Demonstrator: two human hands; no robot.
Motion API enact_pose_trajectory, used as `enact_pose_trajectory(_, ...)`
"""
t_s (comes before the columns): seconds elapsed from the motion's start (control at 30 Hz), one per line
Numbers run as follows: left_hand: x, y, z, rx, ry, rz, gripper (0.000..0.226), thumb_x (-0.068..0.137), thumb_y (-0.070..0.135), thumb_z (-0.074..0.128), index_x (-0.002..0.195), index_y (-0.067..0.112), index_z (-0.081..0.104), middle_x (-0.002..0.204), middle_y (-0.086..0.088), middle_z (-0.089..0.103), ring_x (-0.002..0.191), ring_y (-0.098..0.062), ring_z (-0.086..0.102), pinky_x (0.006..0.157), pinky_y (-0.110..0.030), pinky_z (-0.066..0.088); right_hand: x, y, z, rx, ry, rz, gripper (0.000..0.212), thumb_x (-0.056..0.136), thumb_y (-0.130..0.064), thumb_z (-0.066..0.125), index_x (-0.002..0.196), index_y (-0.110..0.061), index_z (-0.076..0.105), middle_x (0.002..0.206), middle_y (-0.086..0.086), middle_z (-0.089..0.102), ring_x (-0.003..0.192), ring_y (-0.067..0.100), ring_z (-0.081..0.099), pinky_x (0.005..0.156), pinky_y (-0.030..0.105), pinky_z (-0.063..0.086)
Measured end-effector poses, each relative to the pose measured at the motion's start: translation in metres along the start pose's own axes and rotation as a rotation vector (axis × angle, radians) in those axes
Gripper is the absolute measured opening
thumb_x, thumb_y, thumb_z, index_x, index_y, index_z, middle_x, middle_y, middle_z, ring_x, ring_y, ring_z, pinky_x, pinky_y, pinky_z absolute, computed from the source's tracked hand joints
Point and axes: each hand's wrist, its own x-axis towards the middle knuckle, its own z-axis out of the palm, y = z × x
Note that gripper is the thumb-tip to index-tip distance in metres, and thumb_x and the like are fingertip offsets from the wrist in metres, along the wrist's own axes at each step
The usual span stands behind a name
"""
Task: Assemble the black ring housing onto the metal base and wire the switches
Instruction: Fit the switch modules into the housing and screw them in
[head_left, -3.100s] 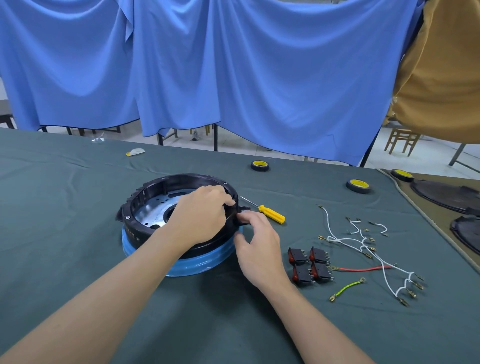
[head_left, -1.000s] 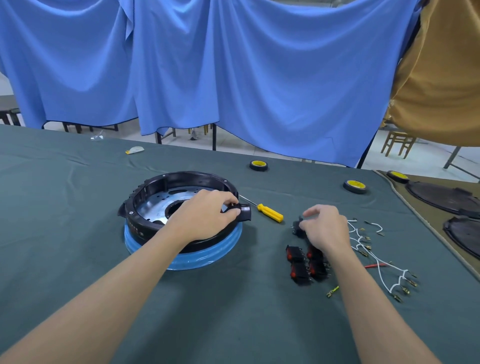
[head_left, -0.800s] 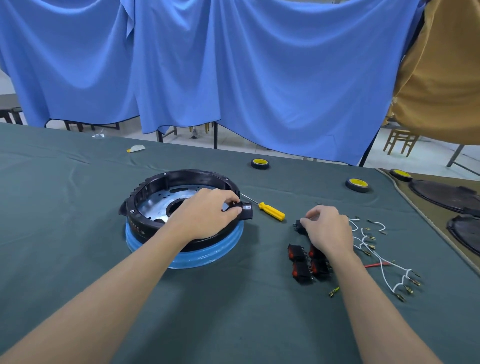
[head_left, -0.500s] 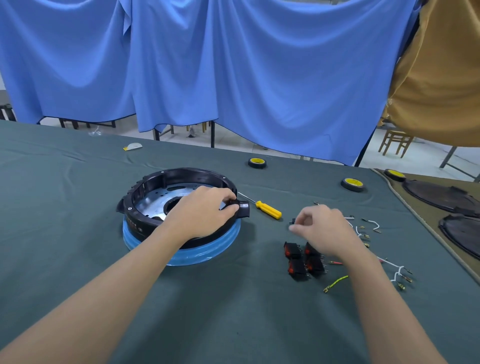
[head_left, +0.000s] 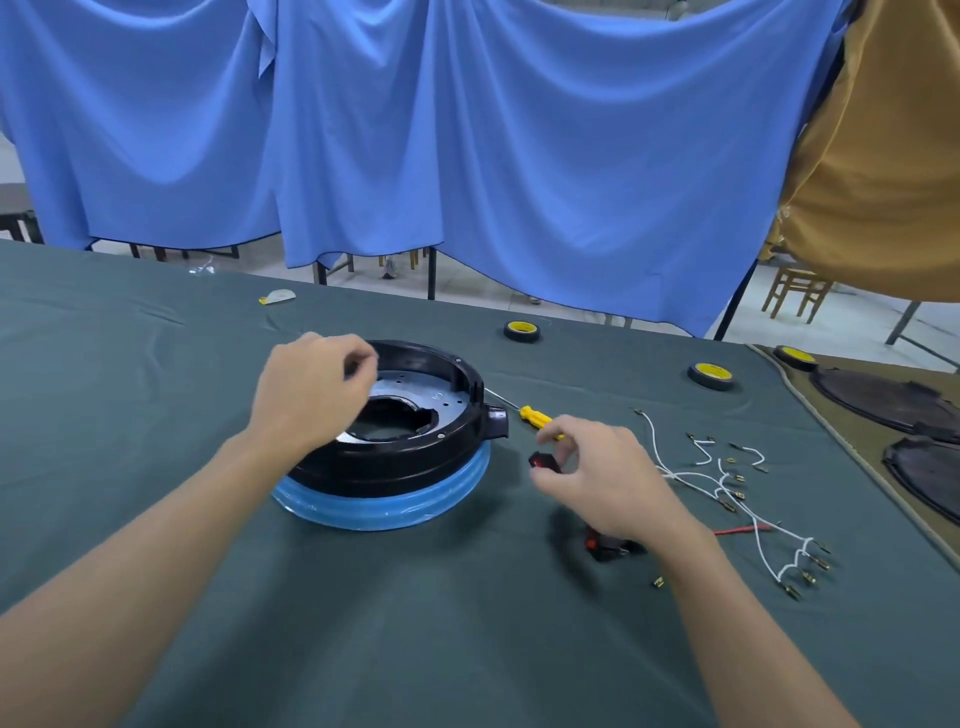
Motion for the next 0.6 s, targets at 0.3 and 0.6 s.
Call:
enact_pose_trajectory(0.3, -0.008, -0.028, 0.011, 0.004, -0.207, -0.179, 0.04, 0.098, 0.04, 0.04, 0.088, 0.015, 0.069, 0.065, -0.004, 0.064, 0.073, -0.016, 0.058, 0.061, -0.023, 0.034, -0.011, -0.064, 0.058, 0.413, 0.246, -0.107, 0.042, 0.085, -0.023, 0.066, 0.124, -0.031, 0.057, 0.091, -0.02, 0.048, 0.093, -0.012, 0.046, 0.073, -0.001, 0.035)
enact_pose_trajectory(0.6, -0.025, 0.013, 0.023, 0.235, -0.273, -0.338, 0.043, 0.095, 0.04, 0.029, 0.07, 0.018, 0.056, 0.057, 0.005, 0.06, 0.069, -0.005, 0.054, 0.101, -0.034, 0.022, 0.002, -0.052, 0.054, 0.336, 0.302, 0.021, 0.037, 0.09, -0.012, 0.058, 0.124, -0.026, 0.064, 0.108, -0.005, 0.061, 0.091, 0.001, 0.052, 0.078, 0.0, 0.031)
